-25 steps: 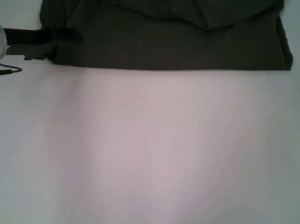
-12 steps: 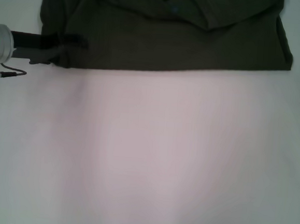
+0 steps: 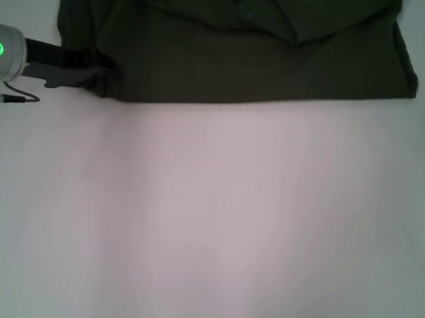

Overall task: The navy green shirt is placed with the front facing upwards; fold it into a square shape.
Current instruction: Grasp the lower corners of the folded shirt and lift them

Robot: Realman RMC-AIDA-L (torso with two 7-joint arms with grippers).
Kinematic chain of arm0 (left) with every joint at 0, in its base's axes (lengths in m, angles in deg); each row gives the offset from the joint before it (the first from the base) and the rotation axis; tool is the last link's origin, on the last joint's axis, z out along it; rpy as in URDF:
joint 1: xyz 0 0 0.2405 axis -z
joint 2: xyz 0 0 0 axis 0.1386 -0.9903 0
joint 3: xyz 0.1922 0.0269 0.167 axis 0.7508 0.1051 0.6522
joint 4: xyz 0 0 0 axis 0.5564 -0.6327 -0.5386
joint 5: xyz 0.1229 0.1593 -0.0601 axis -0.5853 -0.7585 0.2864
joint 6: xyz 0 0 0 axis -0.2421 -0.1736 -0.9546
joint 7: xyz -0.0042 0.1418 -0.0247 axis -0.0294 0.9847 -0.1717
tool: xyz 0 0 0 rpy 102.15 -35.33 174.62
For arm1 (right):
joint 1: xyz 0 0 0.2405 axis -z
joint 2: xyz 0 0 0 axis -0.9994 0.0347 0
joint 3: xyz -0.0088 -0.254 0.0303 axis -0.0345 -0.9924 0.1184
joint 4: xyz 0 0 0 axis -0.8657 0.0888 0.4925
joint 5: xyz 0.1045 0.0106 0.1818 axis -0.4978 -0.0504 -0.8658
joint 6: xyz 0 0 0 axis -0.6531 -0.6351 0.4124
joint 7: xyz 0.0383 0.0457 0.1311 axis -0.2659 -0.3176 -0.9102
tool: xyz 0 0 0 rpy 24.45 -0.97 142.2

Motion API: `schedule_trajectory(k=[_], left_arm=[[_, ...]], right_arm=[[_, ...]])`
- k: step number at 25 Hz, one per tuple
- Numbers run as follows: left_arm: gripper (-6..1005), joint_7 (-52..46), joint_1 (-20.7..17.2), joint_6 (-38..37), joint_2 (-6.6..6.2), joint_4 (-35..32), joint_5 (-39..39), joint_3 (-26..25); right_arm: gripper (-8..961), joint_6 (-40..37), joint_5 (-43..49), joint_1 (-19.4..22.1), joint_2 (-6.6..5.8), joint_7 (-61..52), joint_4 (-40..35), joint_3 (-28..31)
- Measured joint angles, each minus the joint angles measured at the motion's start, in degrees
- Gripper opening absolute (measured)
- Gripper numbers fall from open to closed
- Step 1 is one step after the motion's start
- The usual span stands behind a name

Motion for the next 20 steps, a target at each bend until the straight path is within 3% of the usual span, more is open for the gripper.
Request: schedule_trajectory(k=[6,9,16,20], left_arm=[[381,-0.39,-0.96,-1.37,0.37,2.16,0.24,-0.06],[143,-0.41,-0.94,-1.5,0.39,2.17,0.11,-0.06],[71,-0.43,-0.68,-2.89,0.26,2.22,0.09,-0.36],[30,0.59,-0.68,-8.9,-1.08,2.43,0.32,-4.54]], right_arm=[[690,-0.19,0.0,-0.24,0.0,-0.05,0.0,0.0],[690,-0.37,-0.13,-0.26,0.0,-0.06,-0.01,0.0],[690,-0.68,0.02,-0.29,-0.01,-0.37,-0.02,-0.04],[689,-0.74,1.89,-0.6,-0.81,-2.44,-0.03,-0.82]])
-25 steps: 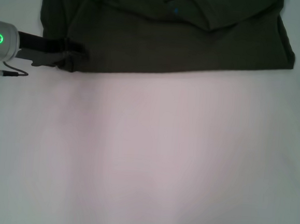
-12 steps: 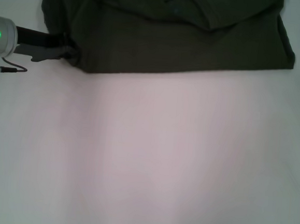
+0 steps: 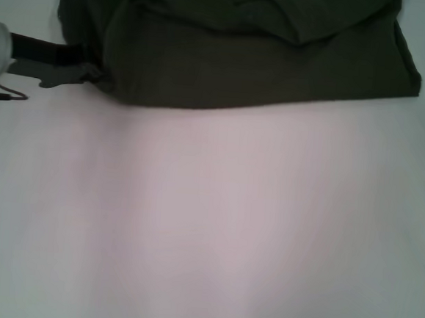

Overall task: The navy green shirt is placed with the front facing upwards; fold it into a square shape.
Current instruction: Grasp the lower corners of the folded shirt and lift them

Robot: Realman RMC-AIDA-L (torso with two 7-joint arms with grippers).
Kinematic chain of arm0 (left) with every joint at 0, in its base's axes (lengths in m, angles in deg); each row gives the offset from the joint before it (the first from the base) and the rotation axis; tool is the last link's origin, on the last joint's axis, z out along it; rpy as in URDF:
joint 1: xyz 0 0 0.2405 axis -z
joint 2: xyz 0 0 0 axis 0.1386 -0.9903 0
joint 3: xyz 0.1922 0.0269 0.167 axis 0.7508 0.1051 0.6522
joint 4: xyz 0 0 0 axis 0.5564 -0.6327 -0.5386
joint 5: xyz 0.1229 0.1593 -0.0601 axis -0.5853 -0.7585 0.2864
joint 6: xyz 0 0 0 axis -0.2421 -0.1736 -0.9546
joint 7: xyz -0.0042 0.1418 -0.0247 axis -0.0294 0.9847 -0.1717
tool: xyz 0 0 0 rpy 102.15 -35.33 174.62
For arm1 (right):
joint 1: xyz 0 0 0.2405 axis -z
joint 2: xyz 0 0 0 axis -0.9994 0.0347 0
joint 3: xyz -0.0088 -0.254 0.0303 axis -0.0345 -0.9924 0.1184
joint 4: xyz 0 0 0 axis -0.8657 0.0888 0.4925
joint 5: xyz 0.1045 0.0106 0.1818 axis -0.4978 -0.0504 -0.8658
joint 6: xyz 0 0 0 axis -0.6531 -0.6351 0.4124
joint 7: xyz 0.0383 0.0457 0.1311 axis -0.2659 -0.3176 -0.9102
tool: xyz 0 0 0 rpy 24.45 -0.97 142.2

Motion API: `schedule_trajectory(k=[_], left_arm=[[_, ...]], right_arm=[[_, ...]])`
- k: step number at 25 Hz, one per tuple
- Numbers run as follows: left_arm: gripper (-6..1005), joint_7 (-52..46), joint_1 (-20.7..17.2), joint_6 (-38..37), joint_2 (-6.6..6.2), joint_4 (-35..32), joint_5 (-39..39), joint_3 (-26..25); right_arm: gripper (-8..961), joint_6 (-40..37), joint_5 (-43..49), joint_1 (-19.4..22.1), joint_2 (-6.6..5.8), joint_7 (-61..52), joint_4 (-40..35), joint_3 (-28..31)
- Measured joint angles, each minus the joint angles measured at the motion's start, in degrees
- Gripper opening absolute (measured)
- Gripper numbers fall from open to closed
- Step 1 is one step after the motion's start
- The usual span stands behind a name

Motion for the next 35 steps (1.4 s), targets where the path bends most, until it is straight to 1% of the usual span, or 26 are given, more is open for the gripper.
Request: schedule_trajectory(k=[3,6,8,10,11,13,15,20,21,22,24,26,27,28,29,31,35], left_arm=[[30,0.35,-0.34,-5.61,-2.21,0.05,0.02,-2.41],[31,0.64,-0.94,-10.25,-4.45,-0.29,0.04,-3.85],[31,1.01,-1.55,-12.21,-5.6,-0.56,0.05,-4.41],[31,1.21,-2.29,-12.79,-6.22,-0.57,0.06,-4.54],[31,1.32,-2.64,-12.81,-6.32,-0.57,0.06,-4.59],[32,1.89,-3.21,-12.8,-6.3,-0.46,0.06,-4.89],[32,2.97,-3.55,-12.7,-5.99,-0.38,0.02,-5.15],[31,3.48,-3.63,-12.57,-5.54,-0.11,-0.03,-5.29],[31,3.44,-3.59,-12.54,-5.45,-0.06,0.04,-5.4],[31,3.33,-3.32,-12.53,-5.1,-0.02,0.07,-5.96],[34,3.34,-3.1,-12.62,-4.76,0.05,0.09,-6.62],[37,4.33,-2.62,-12.96,-3.94,0.89,0.33,-7.92],[38,4.69,-2.56,-12.97,-3.7,1.25,0.45,-8.08],[40,5.41,-2.49,-12.97,-3.17,2.13,0.69,-8.27],[41,5.94,-2.46,-12.83,-2.77,3.04,0.88,-8.28],[76,6.1,-2.36,-12.1,-1.95,4.95,0.9,-8.13],[146,5.55,-1.78,-10.33,-1.58,4.89,0.35,-7.56]], right_arm=[[690,0.6,6.68,-1.78,-1.42,-4.95,0.04,-0.2],[690,0.79,11.97,-4.18,-2.14,-8.32,0.43,-0.2],[691,0.75,13.45,-5.54,-2.11,-9.61,0.65,-0.21],[691,0.8,13.76,-6.63,-1.64,-10.6,0.94,-0.25],[691,0.78,13.78,-7.2,-1.39,-11.13,1.39,-0.28],[692,0.88,13.89,-8.37,-1.26,-12.15,2.91,-0.49],[692,0.73,14.0,-9.46,-1.32,-12.92,4.44,-0.79],[693,0.34,14.0,-10.34,-1.28,-13.15,4.65,-0.97],[693,0.29,14.03,-10.48,-1.46,-13.38,4.65,-1.13],[693,0.27,14.15,-10.58,-1.7,-13.79,4.65,-1.38],[694,0.24,14.84,-10.74,-2.38,-15.07,4.64,-2.17],[694,0.24,16.16,-11.05,-3.32,-16.66,4.53,-2.68],[694,0.2,16.76,-11.29,-3.89,-17.44,4.53,-2.77],[695,-0.19,16.99,-11.59,-4.6,-18.03,4.43,-2.66],[695,-0.19,16.99,-11.59,-4.6,-18.03,4.43,-2.66],[695,-0.62,16.92,-11.83,-5.02,-18.34,4.01,-2.3],[696,-1.08,16.85,-12.06,-5.19,-18.45,3.42,-2.13]])
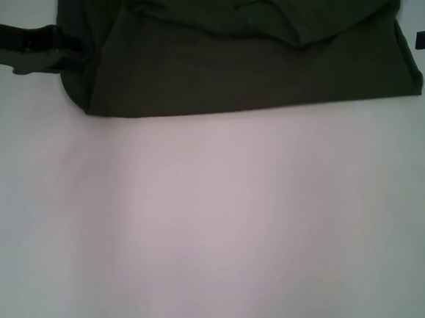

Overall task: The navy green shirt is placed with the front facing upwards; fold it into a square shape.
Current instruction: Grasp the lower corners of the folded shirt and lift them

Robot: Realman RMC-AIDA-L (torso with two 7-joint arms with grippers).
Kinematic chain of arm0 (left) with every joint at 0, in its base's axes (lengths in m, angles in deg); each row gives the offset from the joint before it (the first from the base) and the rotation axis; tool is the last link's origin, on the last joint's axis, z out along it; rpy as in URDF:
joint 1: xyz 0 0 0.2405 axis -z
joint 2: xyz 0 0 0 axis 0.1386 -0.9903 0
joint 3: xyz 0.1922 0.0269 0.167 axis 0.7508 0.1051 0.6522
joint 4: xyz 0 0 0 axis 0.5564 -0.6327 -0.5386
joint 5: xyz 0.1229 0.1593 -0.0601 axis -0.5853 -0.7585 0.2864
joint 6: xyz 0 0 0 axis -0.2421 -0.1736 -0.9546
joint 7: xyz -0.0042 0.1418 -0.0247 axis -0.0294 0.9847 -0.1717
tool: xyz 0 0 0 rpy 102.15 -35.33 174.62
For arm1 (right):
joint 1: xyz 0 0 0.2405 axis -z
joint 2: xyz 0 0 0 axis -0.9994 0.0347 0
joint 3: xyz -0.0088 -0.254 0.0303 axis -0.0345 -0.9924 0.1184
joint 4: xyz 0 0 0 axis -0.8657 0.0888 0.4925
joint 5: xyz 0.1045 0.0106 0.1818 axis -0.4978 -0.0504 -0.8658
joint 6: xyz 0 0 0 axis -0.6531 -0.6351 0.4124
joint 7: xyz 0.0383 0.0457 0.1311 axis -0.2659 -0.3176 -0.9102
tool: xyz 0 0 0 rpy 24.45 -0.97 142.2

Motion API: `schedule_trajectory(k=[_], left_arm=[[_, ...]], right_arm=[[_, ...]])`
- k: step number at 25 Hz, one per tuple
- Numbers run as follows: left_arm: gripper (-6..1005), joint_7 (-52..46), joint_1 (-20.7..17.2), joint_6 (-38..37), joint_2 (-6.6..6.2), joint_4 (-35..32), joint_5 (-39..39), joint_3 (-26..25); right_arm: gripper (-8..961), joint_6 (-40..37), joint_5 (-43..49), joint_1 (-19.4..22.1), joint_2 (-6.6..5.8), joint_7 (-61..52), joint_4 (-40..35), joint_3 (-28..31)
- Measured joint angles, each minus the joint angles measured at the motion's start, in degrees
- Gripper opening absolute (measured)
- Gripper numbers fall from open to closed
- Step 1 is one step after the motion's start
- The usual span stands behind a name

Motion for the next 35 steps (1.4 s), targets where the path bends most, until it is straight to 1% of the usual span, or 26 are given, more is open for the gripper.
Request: schedule_trajectory(k=[6,10,16,22,25,28,30,35], left_arm=[[395,-0.68,0.32,3.07,0.07,-2.39,-0.82,0.43],[573,-2.17,0.5,4.97,0.13,-3.72,-3.01,1.86],[851,-3.07,0.71,6.14,0.92,-4.2,-4.02,3.18],[896,-3.37,1.14,8.33,1.87,-4.9,-4.08,4.38],[919,-3.53,1.78,9.84,2.01,-6.48,-4.53,5.07],[903,-3.66,2.66,10.78,2.32,-7.9,-4.82,5.32],[892,-3.68,2.91,11.07,2.64,-7.91,-4.82,5.37],[865,-3.69,3.58,11.26,2.99,-7.91,-4.82,5.38]], right_arm=[[694,-0.44,0.2,-0.23,0.03,-0.29,-0.03,0.03],[692,-0.48,0.23,-0.24,0.07,-0.59,-0.05,0.01],[690,-0.46,0.25,0.16,0.11,-0.62,-0.05,0.04],[690,-0.54,0.26,0.4,0.11,-0.64,0.0,0.05],[690,-0.57,0.27,0.41,0.12,-0.64,0.05,0.02],[689,-0.58,0.26,0.41,0.11,-0.64,0.07,-0.03],[689,-0.62,0.26,0.41,0.08,-0.64,0.11,-0.01],[689,-0.66,0.26,0.46,0.03,-0.64,0.18,-0.01]])
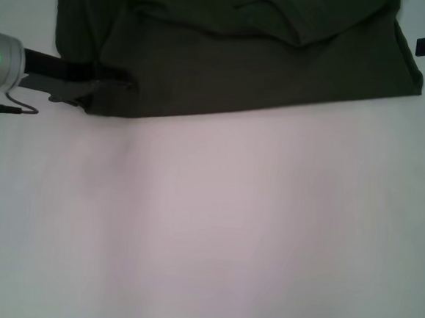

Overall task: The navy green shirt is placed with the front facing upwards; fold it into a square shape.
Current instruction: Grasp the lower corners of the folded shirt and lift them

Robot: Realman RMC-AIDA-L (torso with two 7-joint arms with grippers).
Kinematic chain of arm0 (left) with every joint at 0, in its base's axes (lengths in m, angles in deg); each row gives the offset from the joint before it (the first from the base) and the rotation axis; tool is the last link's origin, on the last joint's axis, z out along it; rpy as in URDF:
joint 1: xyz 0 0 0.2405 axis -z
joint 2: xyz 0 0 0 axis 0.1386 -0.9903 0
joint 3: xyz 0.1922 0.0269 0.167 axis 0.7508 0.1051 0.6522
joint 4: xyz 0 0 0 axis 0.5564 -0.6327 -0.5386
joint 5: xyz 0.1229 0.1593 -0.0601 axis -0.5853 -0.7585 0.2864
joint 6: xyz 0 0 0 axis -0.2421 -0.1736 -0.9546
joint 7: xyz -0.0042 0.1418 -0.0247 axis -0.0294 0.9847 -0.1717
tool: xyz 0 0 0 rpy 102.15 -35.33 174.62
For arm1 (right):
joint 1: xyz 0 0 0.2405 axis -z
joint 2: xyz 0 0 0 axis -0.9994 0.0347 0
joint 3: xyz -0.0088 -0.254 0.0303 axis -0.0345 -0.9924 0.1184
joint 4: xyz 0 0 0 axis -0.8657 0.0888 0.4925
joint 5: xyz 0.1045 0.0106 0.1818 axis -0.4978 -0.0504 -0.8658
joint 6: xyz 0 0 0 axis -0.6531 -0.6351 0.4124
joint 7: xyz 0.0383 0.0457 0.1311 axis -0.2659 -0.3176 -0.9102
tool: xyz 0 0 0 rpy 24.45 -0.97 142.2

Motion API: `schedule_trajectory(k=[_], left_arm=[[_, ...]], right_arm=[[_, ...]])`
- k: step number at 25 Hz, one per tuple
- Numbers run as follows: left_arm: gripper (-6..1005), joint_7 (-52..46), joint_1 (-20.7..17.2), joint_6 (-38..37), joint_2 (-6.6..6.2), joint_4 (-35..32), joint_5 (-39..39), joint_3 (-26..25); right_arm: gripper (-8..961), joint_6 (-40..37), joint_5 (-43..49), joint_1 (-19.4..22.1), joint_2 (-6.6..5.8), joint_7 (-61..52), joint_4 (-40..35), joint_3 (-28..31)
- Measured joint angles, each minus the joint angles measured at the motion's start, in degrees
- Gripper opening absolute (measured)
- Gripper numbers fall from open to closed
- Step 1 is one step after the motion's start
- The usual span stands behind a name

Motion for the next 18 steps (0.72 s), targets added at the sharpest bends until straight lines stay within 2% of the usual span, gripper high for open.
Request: schedule_trajectory(k=[11,18], left_arm=[[805,-0.01,2.12,1.39,0.51,-1.84,-1.04,0.24],[767,-3.15,3.86,0.49,-0.34,-2.6,-3.56,1.44]], right_arm=[[688,0.01,-0.26,-0.13,0.07,0.0,-0.02,0.05],[688,-0.05,-0.27,0.08,0.05,0.0,-0.15,0.05]])
